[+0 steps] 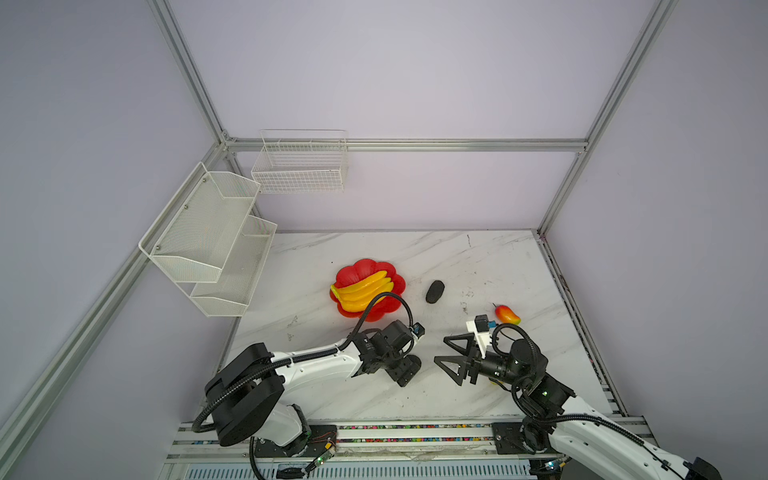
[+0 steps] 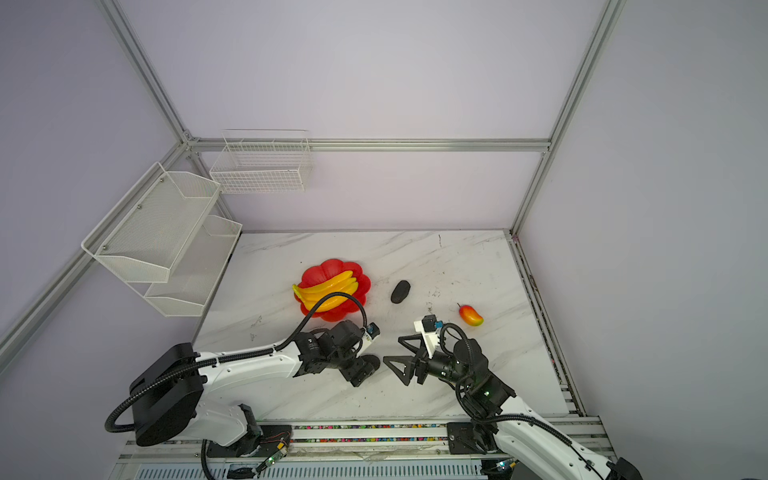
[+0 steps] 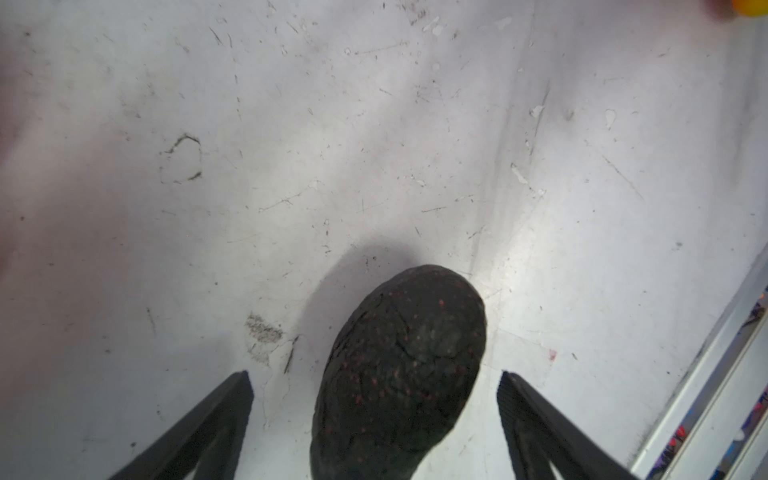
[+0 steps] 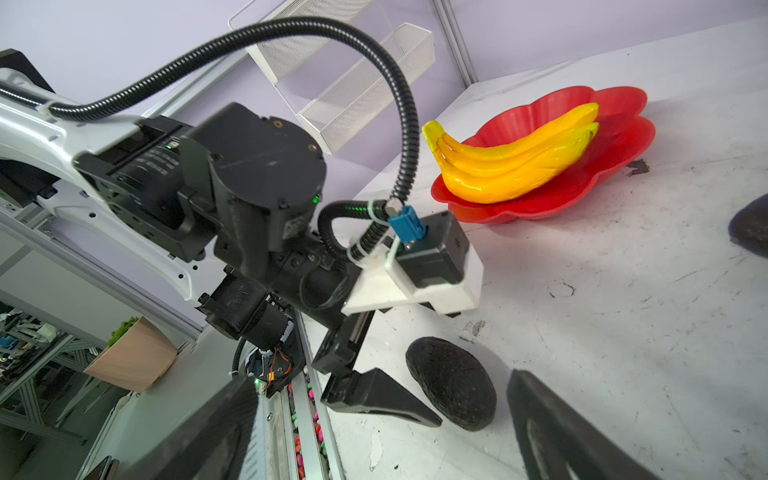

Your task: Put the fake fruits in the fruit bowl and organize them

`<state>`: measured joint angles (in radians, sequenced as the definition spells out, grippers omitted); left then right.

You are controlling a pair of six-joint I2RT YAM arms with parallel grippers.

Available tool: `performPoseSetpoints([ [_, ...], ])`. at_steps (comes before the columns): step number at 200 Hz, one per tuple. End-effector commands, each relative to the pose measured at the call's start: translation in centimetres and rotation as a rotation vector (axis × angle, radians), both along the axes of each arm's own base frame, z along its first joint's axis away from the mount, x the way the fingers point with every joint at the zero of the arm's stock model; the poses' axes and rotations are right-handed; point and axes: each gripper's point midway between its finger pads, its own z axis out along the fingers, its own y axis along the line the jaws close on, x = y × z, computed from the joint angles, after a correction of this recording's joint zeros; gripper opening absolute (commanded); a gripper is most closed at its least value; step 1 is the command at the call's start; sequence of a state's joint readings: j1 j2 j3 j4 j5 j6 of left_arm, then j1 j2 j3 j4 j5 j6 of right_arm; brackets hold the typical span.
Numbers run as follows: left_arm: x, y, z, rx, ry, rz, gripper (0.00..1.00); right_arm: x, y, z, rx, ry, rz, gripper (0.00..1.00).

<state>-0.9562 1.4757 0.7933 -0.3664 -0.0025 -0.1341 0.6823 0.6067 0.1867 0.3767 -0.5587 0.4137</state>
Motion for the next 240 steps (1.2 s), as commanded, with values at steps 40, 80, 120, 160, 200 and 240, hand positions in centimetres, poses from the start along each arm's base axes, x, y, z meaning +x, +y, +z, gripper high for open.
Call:
performPoseSetpoints([
  [40, 0.2, -0.8, -0.6, -0.021, -0.009, -0.019, 0.79, 0.2, -0.1, -0.1, 0.006, 0.010, -0.009, 0.97],
  [80, 0.7, -0.3, -0.5, -0.009, -0.036, 0.012, 0.53, 0.2, -0.1, 0.0, 0.008, 0.008, -0.012, 0.97],
  [120, 0.8, -0.4, 0.2, -0.030, -0.050, 0.016, 0.37, 0.2, -0.2, 0.0, 0.010, 0.006, -0.014, 0.97],
  [160, 2.7, 1.0, 6.2, -0.143, -0.132, 0.123, 0.34, 0.5, 0.0, -0.3, -0.003, 0.016, -0.020, 0.97],
  [200, 8.0, 5.1, 12.6, -0.174, -0.293, 0.312, 0.33, 4.1, 0.6, -1.1, -0.113, 0.033, -0.124, 0.97],
  [240, 13.8, 7.9, 14.5, -0.041, -0.332, 0.438, 0.33, 7.6, 4.3, -2.2, -0.253, -0.015, -0.038, 0.97],
])
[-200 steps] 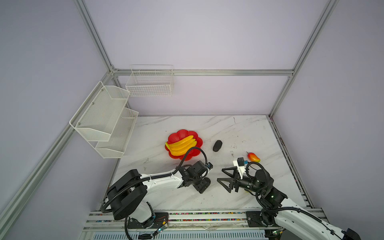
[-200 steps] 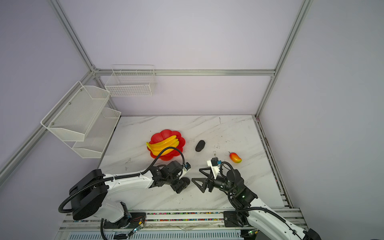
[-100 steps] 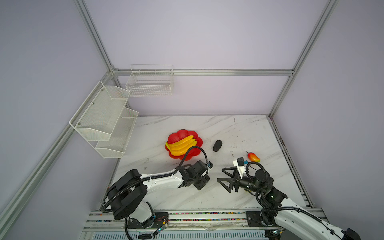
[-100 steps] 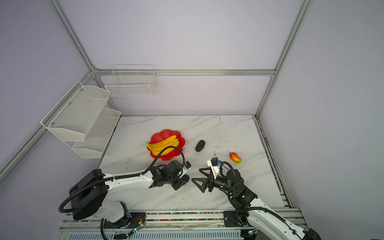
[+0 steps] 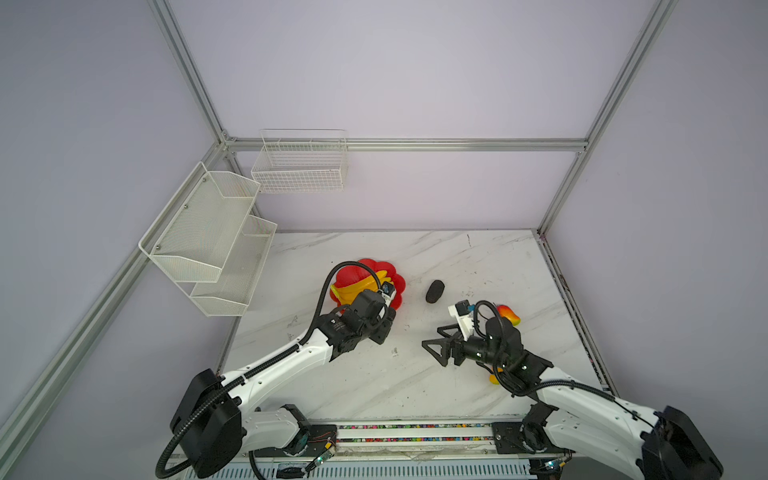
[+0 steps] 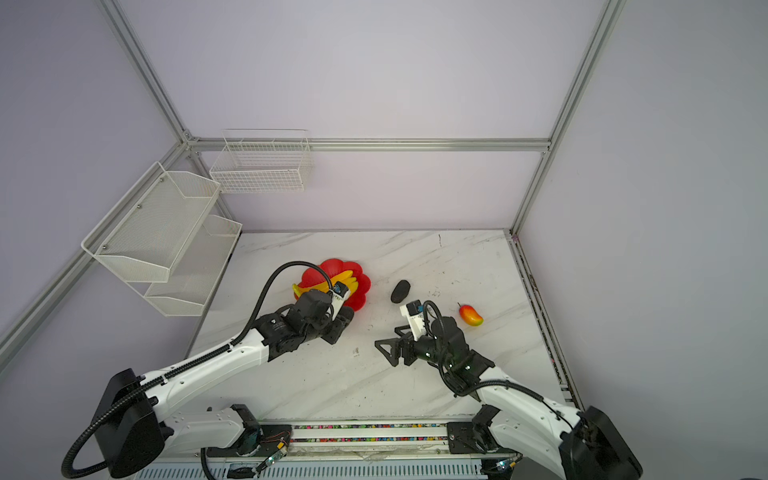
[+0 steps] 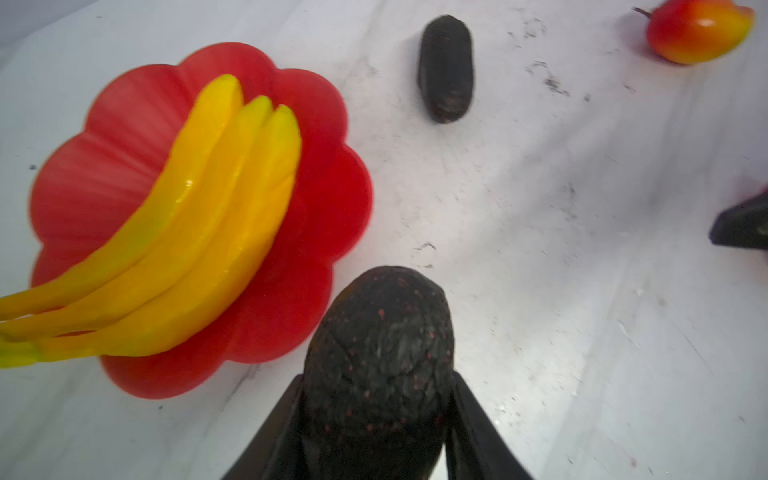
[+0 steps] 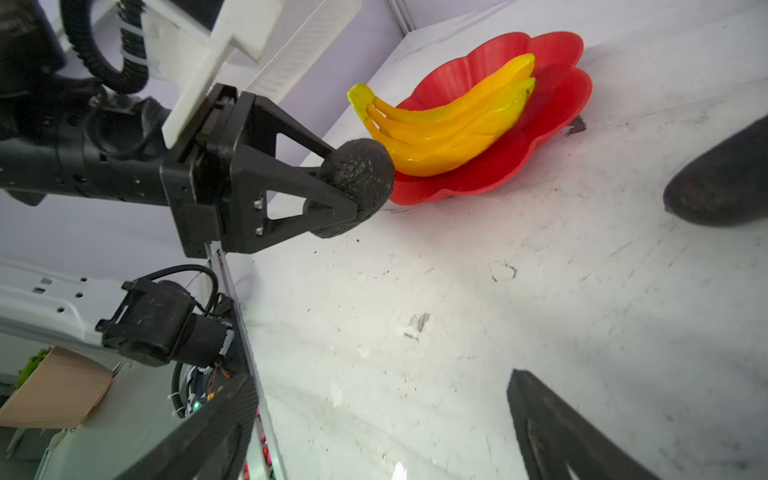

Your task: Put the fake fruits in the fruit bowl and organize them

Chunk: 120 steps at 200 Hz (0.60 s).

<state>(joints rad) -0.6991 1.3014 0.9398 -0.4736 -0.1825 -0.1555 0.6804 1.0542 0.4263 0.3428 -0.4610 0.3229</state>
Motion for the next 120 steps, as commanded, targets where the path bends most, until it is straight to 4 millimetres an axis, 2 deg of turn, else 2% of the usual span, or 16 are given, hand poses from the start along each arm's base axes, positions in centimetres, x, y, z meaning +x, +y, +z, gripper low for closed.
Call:
performPoseSetpoints([
  [1, 4.0, 0.6, 4.3, 0.037, -0.078, 0.066, 0.33, 1.5, 1.4, 0.4, -0.047, -0.104, 0.056, 0.97],
  [11, 4.9, 0.7, 4.7, 0.042, -0.083, 0.063, 0.33, 1.6, 1.8, 0.3, -0.038, -0.142, 0.078, 0.97],
  [13, 5.2, 0.7, 3.8, 0.058, -0.063, 0.062, 0.33, 1.6, 1.8, 0.2, -0.037, -0.150, 0.079, 0.97],
  [16, 5.4, 0.5, 3.4, 0.067, -0.055, 0.056, 0.33, 1.6, 1.8, 0.2, -0.034, -0.159, 0.078, 0.97],
  [35, 6.5, 0.2, 2.5, 0.087, -0.025, 0.015, 0.34, 1.8, 1.6, -0.1, -0.019, -0.191, 0.061, 0.97],
  [51, 7.1, 0.2, 1.9, 0.109, -0.015, -0.002, 0.34, 1.5, 1.5, 0.7, -0.015, -0.213, 0.070, 0.97],
  [90, 7.7, 0.4, -0.3, 0.115, 0.034, -0.002, 0.35, 1.5, 0.3, 2.1, 0.007, -0.263, 0.006, 0.97],
  [120, 8.3, 1.0, -1.2, 0.150, 0.032, 0.023, 0.36, 1.6, 0.3, 1.5, -0.003, -0.246, 0.003, 0.97],
])
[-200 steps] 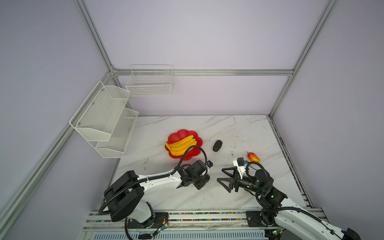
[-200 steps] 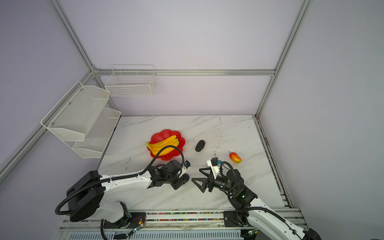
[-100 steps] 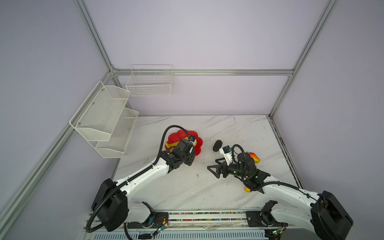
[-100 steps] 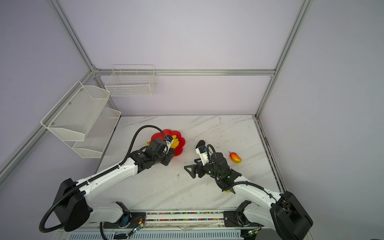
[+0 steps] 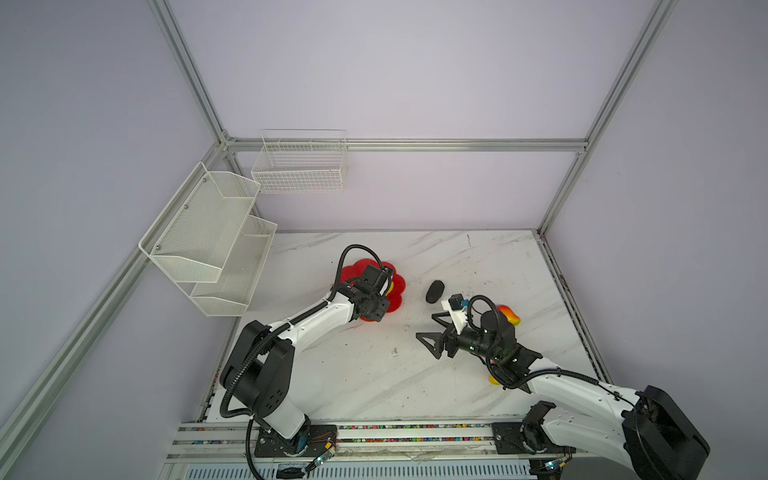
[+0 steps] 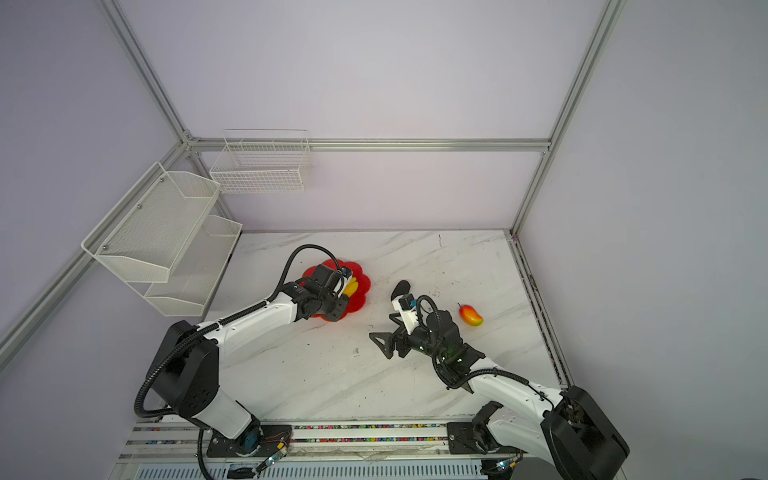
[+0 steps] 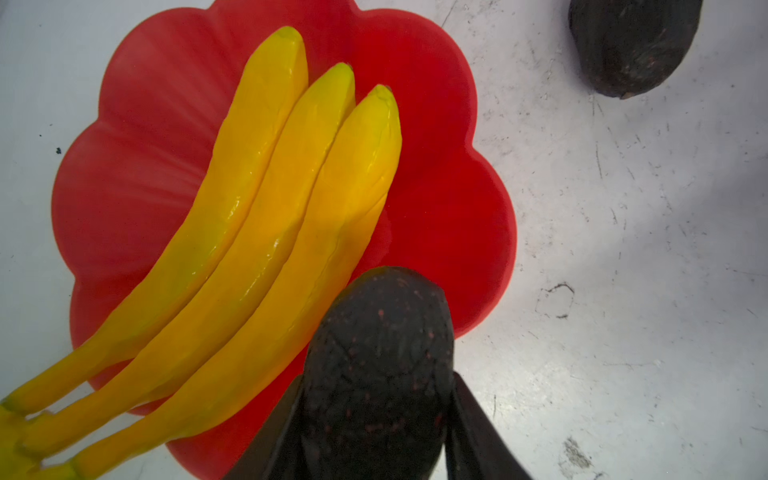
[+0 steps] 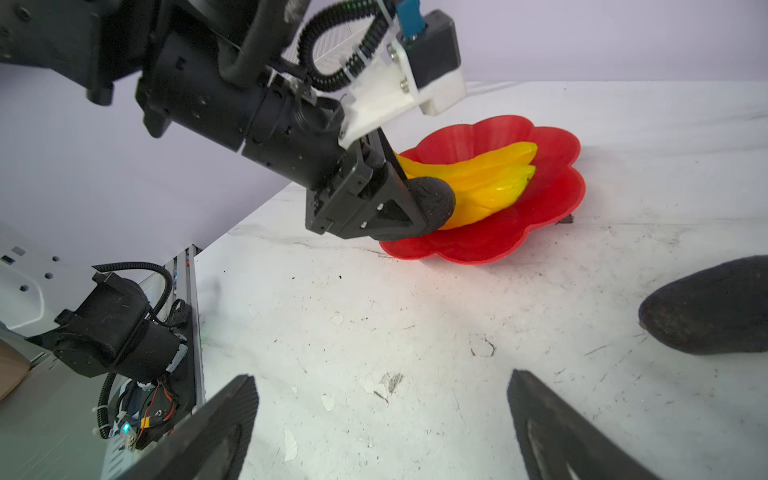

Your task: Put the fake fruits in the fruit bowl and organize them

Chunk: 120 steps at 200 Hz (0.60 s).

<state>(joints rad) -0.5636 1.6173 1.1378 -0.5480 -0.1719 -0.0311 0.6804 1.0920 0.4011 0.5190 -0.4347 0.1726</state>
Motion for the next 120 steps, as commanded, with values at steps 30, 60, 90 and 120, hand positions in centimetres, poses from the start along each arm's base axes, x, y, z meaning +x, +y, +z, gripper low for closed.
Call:
performPoseSetpoints([
  [30, 2.8, -1.0, 3.3, -0.021, -0.103, -0.009, 0.38, 0.6, 0.1, -0.5, -0.012, -0.007, -0.013, 0.97],
  [60, 3.4, -1.0, 3.0, -0.025, -0.107, -0.003, 0.39, 0.5, 0.1, -0.6, -0.013, -0.003, -0.012, 0.97],
  [90, 3.7, -1.0, 2.2, -0.017, -0.093, -0.001, 0.42, 0.7, -0.1, -0.8, -0.018, 0.001, -0.027, 0.97],
  [120, 3.8, -1.0, 2.1, -0.021, -0.091, 0.004, 0.50, 1.1, -0.3, -1.0, -0.025, 0.010, -0.050, 0.97],
])
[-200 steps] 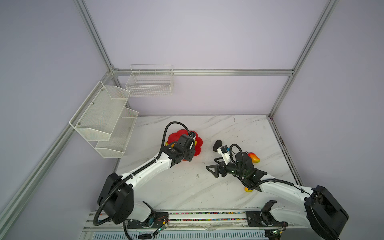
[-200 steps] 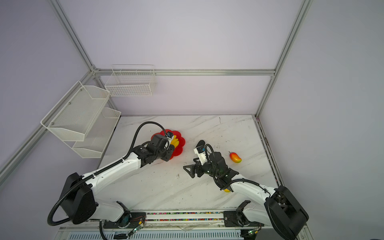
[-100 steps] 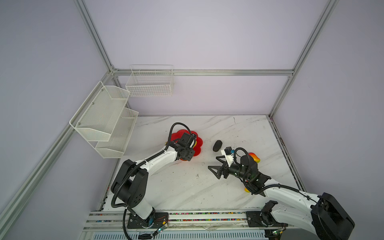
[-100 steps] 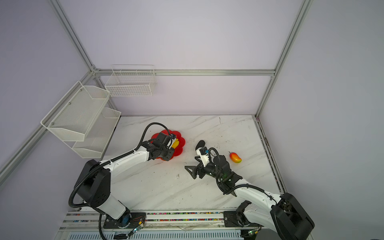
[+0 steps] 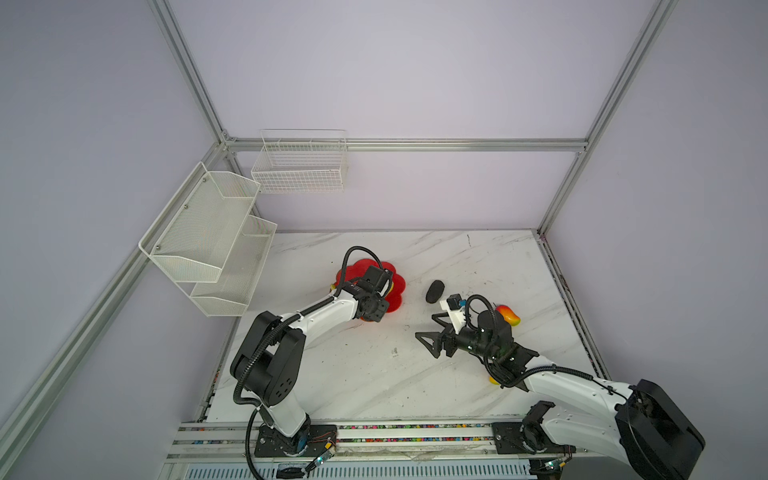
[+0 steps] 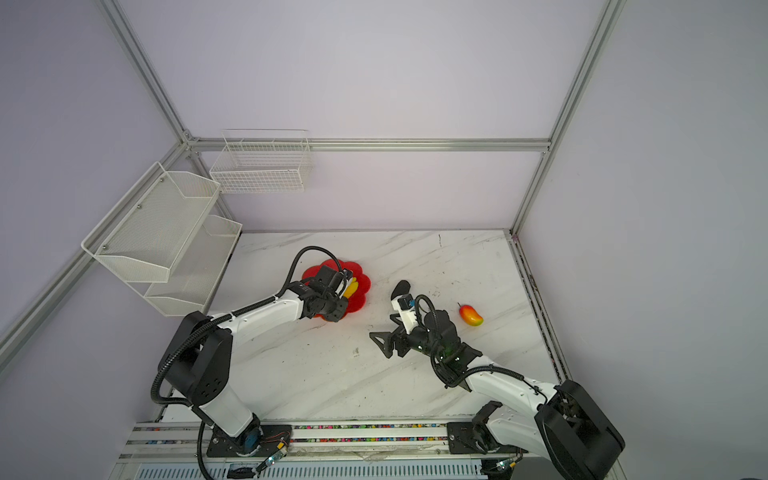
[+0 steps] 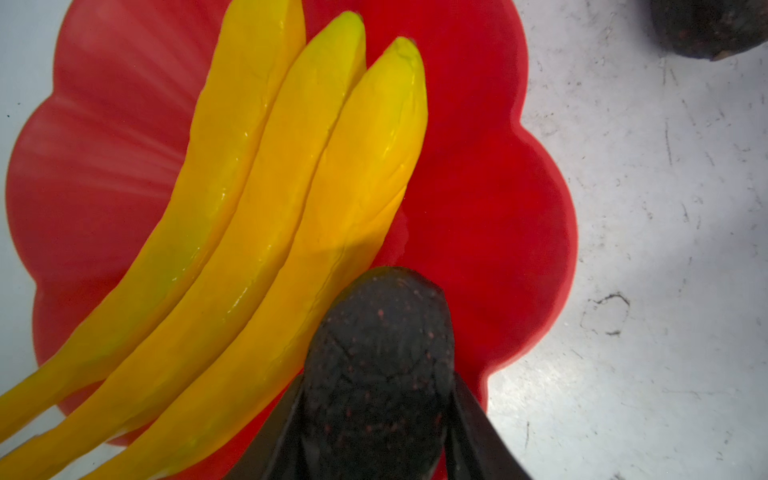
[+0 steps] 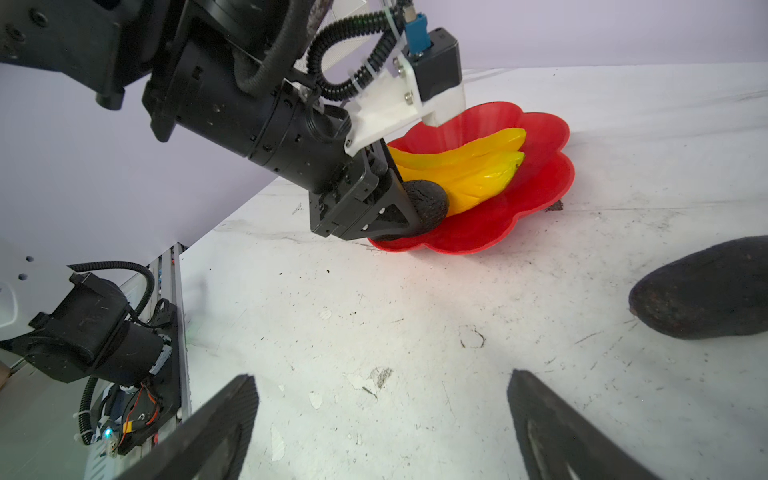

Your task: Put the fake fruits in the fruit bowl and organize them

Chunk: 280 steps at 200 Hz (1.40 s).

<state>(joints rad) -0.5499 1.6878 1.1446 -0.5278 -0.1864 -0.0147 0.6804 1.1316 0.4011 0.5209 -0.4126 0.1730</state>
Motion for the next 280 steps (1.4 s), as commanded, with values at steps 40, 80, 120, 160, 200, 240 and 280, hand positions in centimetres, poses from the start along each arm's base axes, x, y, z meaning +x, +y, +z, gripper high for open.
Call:
performPoseSetpoints([
  [40, 2.9, -1.4, 4.4, -0.064, -0.119, -0.004, 0.59, 0.8, -0.5, 0.2, -0.002, -0.014, -0.046, 0.97],
  [80, 2.8, -1.6, 5.2, -0.092, -0.126, -0.005, 0.62, 0.8, -0.7, 0.5, 0.006, -0.018, -0.058, 0.97],
  [120, 1.1, -4.7, 7.9, -0.252, -0.132, -0.088, 0.65, 2.5, -3.3, 1.0, 0.044, 0.006, -0.228, 0.97],
  [160, 0.5, -10.4, 8.8, -0.404, -0.134, -0.194, 0.69, 4.8, -7.2, 0.7, 0.109, 0.066, -0.355, 0.97],
  [200, 3.0, -15.5, 7.3, -0.444, -0.143, -0.210, 0.70, 5.9, -9.5, 0.2, 0.174, 0.125, -0.393, 0.97],
  [240, 6.2, -18.7, 6.7, -0.459, -0.205, -0.207, 0.71, 6.4, -10.5, -0.2, 0.202, 0.144, -0.400, 0.97],
  [280, 8.5, -20.7, 5.0, -0.445, -0.202, -0.219, 0.72, 6.4, -10.7, 0.1, 0.213, 0.139, -0.395, 0.97],
])
